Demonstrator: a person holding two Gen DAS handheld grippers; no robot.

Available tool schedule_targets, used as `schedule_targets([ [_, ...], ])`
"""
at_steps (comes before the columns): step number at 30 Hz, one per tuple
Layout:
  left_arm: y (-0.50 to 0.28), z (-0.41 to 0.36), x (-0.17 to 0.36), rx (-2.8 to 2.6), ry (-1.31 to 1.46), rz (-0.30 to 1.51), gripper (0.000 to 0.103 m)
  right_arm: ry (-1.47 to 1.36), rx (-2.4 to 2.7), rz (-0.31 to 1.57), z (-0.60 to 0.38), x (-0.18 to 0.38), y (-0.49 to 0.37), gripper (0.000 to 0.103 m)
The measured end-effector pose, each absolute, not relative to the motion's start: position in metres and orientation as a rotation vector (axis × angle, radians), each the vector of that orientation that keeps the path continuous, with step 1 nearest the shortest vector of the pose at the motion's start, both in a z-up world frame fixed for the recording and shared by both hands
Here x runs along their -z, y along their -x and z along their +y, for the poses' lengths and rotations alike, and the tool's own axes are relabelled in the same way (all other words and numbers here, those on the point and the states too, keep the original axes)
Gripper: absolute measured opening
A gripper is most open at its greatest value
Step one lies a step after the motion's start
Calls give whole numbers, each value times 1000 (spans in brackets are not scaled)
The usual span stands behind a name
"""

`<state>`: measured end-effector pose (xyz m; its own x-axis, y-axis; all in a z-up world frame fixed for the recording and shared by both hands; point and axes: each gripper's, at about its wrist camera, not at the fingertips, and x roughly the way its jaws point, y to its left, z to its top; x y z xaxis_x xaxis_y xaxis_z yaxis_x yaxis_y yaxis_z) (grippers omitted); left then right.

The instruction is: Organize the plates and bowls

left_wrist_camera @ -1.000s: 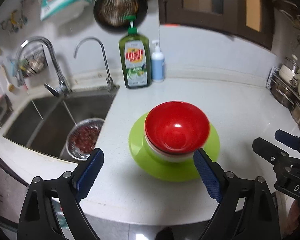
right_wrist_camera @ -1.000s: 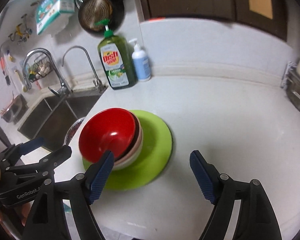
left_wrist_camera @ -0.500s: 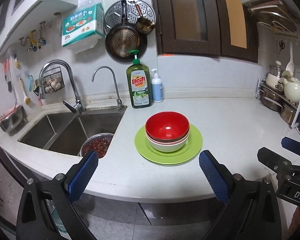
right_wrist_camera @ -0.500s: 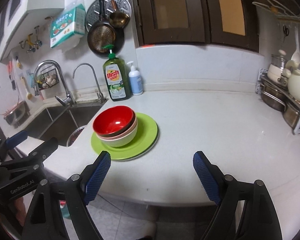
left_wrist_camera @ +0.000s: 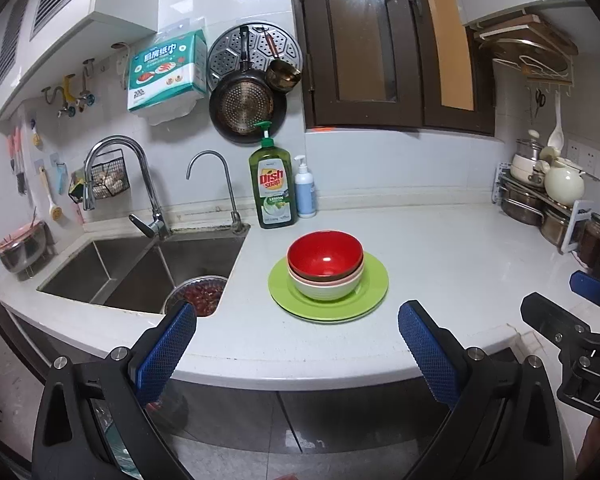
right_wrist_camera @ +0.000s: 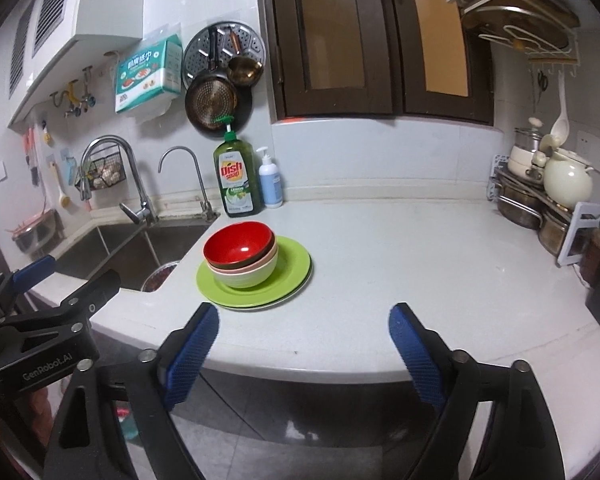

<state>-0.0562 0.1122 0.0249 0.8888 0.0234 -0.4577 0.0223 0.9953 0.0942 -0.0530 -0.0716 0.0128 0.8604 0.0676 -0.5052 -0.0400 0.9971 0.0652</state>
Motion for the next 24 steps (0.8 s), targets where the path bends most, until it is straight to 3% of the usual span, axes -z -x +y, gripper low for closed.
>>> schedule_targets([
  [24, 90, 122, -37, 43, -125, 417, 103, -40, -25, 449, -56, -25, 111, 90],
])
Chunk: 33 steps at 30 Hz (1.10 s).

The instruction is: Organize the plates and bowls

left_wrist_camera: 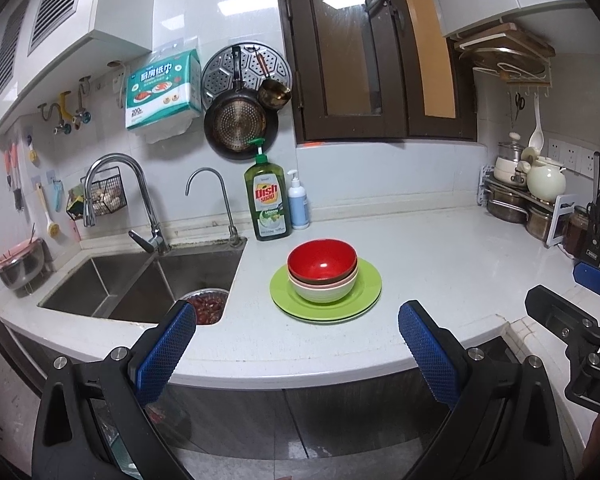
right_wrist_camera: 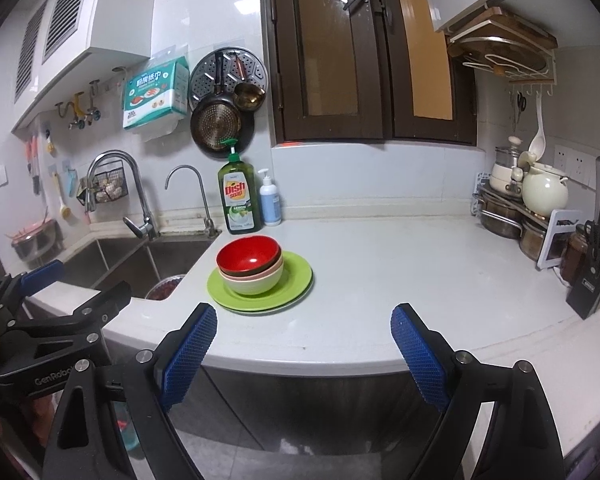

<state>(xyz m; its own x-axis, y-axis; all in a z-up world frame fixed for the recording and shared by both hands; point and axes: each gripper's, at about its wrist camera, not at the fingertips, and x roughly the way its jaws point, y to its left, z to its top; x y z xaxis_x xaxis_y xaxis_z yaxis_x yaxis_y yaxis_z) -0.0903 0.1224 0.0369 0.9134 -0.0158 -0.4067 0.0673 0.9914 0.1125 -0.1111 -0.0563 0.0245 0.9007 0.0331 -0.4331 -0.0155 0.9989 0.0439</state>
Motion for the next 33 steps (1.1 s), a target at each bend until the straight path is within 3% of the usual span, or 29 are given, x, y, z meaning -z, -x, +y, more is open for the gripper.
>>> schedule_targets([
  [33, 91, 108, -48, 52, -127, 383, 103, -55, -9, 426, -67, -34, 115, 90],
])
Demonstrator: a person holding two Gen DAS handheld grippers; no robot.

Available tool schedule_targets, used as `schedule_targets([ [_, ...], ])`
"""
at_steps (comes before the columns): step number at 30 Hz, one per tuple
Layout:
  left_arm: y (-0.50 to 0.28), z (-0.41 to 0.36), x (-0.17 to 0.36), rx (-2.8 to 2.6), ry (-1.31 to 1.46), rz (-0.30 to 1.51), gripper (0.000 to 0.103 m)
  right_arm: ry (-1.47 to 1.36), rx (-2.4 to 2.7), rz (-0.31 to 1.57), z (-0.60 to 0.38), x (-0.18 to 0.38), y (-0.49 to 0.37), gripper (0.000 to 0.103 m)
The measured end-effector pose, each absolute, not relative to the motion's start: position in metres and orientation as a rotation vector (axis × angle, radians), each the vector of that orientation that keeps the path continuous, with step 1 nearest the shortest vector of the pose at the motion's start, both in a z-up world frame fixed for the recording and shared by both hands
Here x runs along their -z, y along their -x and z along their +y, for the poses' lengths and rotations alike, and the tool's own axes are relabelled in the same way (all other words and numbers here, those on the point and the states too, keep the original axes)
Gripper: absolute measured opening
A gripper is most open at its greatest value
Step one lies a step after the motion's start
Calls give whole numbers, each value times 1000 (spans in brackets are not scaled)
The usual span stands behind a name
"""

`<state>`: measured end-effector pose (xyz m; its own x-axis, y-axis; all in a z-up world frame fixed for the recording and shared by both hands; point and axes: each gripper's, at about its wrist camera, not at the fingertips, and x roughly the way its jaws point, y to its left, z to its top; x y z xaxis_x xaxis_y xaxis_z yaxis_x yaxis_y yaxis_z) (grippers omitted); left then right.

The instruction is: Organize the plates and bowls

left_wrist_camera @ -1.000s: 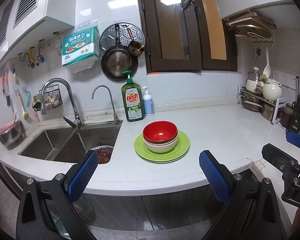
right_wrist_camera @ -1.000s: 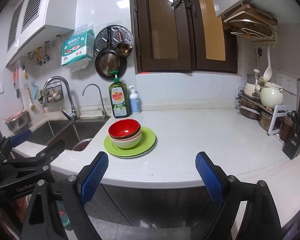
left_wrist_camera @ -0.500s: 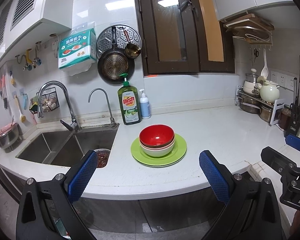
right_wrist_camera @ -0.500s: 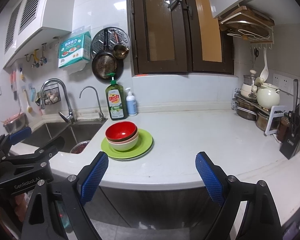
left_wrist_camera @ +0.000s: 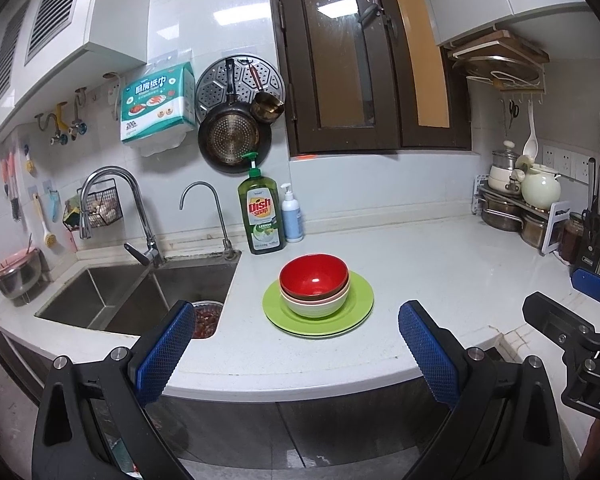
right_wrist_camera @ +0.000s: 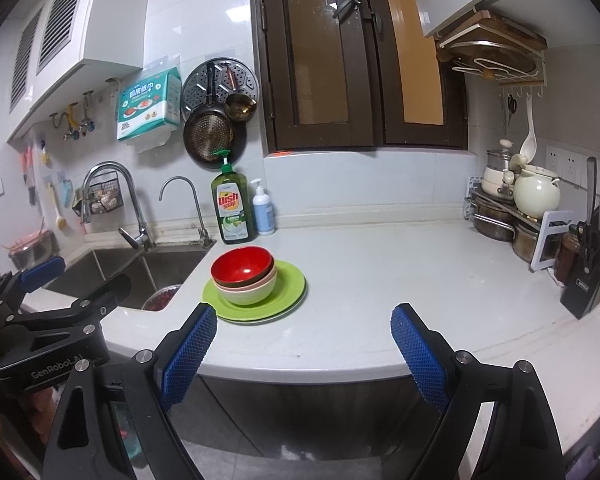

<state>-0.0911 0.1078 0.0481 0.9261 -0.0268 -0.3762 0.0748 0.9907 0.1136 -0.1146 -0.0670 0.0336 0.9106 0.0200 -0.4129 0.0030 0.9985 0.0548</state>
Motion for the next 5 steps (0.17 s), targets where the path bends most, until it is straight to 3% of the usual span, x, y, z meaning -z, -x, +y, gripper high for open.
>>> schedule_targets([
  [5, 92, 108, -49, 50, -116, 384, 103, -51, -13, 422, -67, -35, 116, 90],
])
